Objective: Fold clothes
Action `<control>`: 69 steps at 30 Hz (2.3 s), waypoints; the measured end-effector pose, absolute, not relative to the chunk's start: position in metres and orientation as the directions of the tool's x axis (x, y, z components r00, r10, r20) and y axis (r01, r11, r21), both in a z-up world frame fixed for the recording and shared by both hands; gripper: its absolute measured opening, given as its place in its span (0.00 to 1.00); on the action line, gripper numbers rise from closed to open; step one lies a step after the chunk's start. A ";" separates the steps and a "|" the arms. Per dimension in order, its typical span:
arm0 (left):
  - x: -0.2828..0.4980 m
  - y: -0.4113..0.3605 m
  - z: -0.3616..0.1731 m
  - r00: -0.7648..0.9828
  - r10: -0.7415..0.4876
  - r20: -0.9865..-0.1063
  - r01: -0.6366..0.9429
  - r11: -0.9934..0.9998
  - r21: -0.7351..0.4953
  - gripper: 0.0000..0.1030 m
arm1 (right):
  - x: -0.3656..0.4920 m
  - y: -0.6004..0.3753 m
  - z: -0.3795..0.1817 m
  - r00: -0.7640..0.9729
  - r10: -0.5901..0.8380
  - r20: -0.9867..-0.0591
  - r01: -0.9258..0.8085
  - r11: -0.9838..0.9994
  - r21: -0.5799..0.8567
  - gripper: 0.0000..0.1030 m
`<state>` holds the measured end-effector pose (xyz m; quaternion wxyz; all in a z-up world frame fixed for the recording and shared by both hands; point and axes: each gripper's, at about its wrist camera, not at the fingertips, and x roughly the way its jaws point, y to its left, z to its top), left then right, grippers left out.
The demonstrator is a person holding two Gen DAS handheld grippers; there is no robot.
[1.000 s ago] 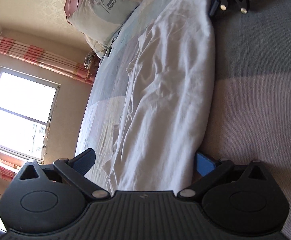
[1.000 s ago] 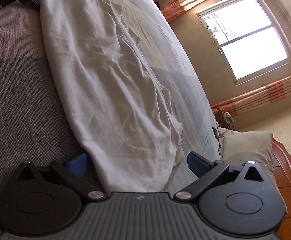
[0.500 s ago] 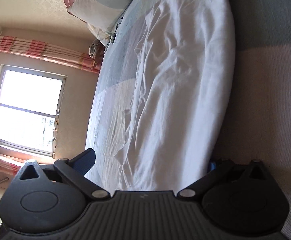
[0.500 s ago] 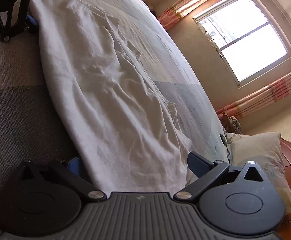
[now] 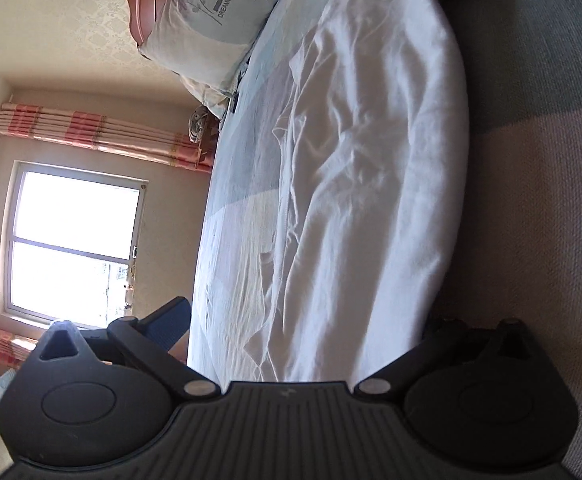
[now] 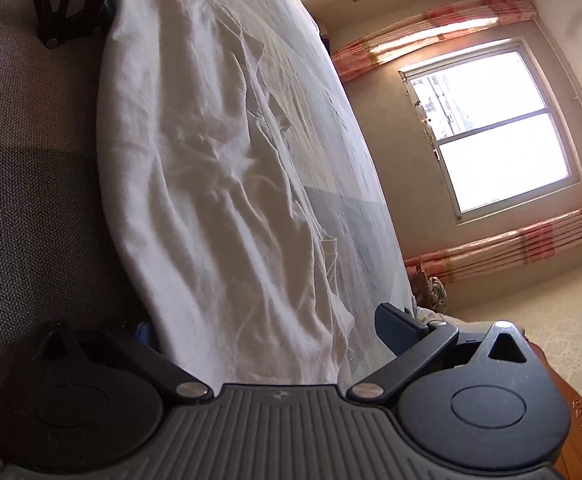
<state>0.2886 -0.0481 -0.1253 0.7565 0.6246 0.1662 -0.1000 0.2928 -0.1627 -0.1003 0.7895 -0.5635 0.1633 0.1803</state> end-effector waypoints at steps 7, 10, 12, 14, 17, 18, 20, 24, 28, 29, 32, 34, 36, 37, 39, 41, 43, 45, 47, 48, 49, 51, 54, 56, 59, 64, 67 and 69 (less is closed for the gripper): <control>0.294 -0.057 -0.129 0.920 0.073 -0.384 0.372 0.140 0.918 0.96 | 0.304 -0.179 -0.108 0.908 0.028 -0.418 -0.414 0.215 -0.884 1.00; 0.296 -0.060 -0.130 0.907 0.083 -0.413 0.398 0.149 0.905 0.87 | 0.294 -0.162 -0.119 0.929 0.059 -0.365 -0.369 0.072 -0.927 0.99; 0.294 -0.059 -0.131 0.897 0.081 -0.434 0.417 0.169 0.893 0.77 | 0.285 -0.156 -0.125 0.925 0.072 -0.374 -0.376 0.017 -0.927 0.89; 0.287 -0.058 -0.133 0.894 0.080 -0.442 0.422 0.187 0.887 0.66 | 0.280 -0.154 -0.128 0.915 0.084 -0.394 -0.396 0.005 -0.918 0.80; 0.277 -0.060 -0.141 0.879 0.082 -0.469 0.448 0.195 0.873 0.33 | 0.276 -0.157 -0.129 0.908 0.093 -0.408 -0.413 0.048 -0.909 0.72; 0.271 -0.061 -0.148 0.880 0.087 -0.466 0.446 0.184 0.876 0.12 | 0.275 -0.157 -0.129 0.904 0.097 -0.416 -0.422 0.056 -0.905 0.67; 0.261 -0.065 -0.160 0.884 0.097 -0.457 0.438 0.164 0.884 0.00 | 0.274 -0.158 -0.130 0.896 0.103 -0.432 -0.440 0.070 -0.895 0.58; 0.260 -0.061 -0.154 0.875 0.104 -0.472 0.445 0.205 0.871 0.00 | 0.271 -0.154 -0.144 0.874 0.102 -0.474 -0.481 0.050 -0.875 0.09; 0.263 -0.060 -0.150 0.880 0.116 -0.460 0.442 0.153 0.884 0.12 | 0.270 -0.151 -0.147 0.886 0.084 -0.457 -0.462 0.059 -0.885 0.09; 0.265 -0.058 -0.148 0.884 0.119 -0.453 0.434 0.155 0.888 0.16 | 0.273 -0.152 -0.146 0.881 0.088 -0.464 -0.470 0.068 -0.880 0.09; 0.270 -0.055 -0.142 0.877 0.144 -0.459 0.426 0.209 0.880 0.28 | 0.277 -0.151 -0.146 0.883 0.090 -0.461 -0.467 0.066 -0.882 0.09; 0.275 -0.058 -0.141 0.856 0.174 -0.487 0.442 0.244 0.863 0.19 | 0.281 -0.149 -0.146 0.882 0.092 -0.462 -0.468 0.068 -0.881 0.09; 0.273 -0.063 -0.148 0.846 0.188 -0.499 0.462 0.210 0.862 0.00 | 0.253 -0.161 -0.151 0.884 0.092 -0.458 -0.465 0.074 -0.882 0.09; 0.269 -0.065 -0.153 0.862 0.179 -0.474 0.447 0.171 0.878 0.00 | 0.251 -0.162 -0.152 0.884 0.092 -0.458 -0.464 0.074 -0.883 0.09; 0.266 -0.065 -0.155 0.873 0.163 -0.461 0.439 0.153 0.885 0.00 | 0.250 -0.162 -0.152 0.886 0.091 -0.454 -0.461 0.077 -0.884 0.09; 0.269 -0.061 -0.150 0.867 0.144 -0.476 0.450 0.183 0.874 0.00 | 0.250 -0.163 -0.151 0.887 0.093 -0.452 -0.460 0.086 -0.884 0.09; 0.268 -0.058 -0.150 0.878 0.131 -0.460 0.440 0.152 0.885 0.01 | 0.251 -0.163 -0.148 0.884 0.094 -0.458 -0.466 0.088 -0.880 0.09; 0.266 -0.056 -0.150 0.894 0.119 -0.433 0.422 0.105 0.900 0.01 | 0.252 -0.163 -0.143 0.882 0.093 -0.462 -0.470 0.083 -0.879 0.07; 0.271 -0.055 -0.144 0.897 0.109 -0.429 0.417 0.119 0.901 0.01 | 0.254 -0.164 -0.137 0.881 0.094 -0.463 -0.470 0.080 -0.879 0.07; 0.273 -0.055 -0.140 0.898 0.105 -0.428 0.415 0.127 0.901 0.01 | 0.255 -0.164 -0.134 0.883 0.096 -0.459 -0.466 0.081 -0.881 0.07; 0.274 -0.054 -0.136 0.897 0.099 -0.430 0.414 0.145 0.899 0.01 | 0.256 -0.165 -0.130 0.886 0.098 -0.454 -0.462 0.085 -0.883 0.07; 0.277 -0.053 -0.127 0.897 0.088 -0.432 0.413 0.177 0.893 0.01 | 0.257 -0.166 -0.120 0.888 0.102 -0.449 -0.459 0.109 -0.882 0.07; 0.275 -0.052 -0.121 0.901 0.073 -0.428 0.410 0.180 0.894 0.00 | 0.255 -0.168 -0.106 0.865 0.116 -0.488 -0.501 0.159 -0.851 0.06; 0.268 -0.051 -0.118 0.898 0.065 -0.436 0.419 0.180 0.890 0.00 | 0.250 -0.170 -0.101 0.865 0.120 -0.487 -0.501 0.173 -0.848 0.06; 0.253 -0.051 -0.116 0.894 0.057 -0.444 0.429 0.174 0.886 0.00 | 0.241 -0.172 -0.093 0.865 0.125 -0.485 -0.501 0.186 -0.845 0.06; 0.223 -0.052 -0.112 0.888 0.044 -0.458 0.447 0.154 0.881 0.00 | 0.215 -0.174 -0.081 0.846 0.126 -0.518 -0.533 0.176 -0.827 0.06; 0.195 -0.052 -0.110 0.879 0.032 -0.475 0.468 0.125 0.875 0.00 | 0.195 -0.171 -0.074 0.829 0.123 -0.545 -0.559 0.174 -0.811 0.06; 0.178 -0.052 -0.108 0.877 0.027 -0.480 0.475 0.114 0.873 0.01 | 0.178 -0.170 -0.070 0.819 0.121 -0.561 -0.574 0.165 -0.802 0.06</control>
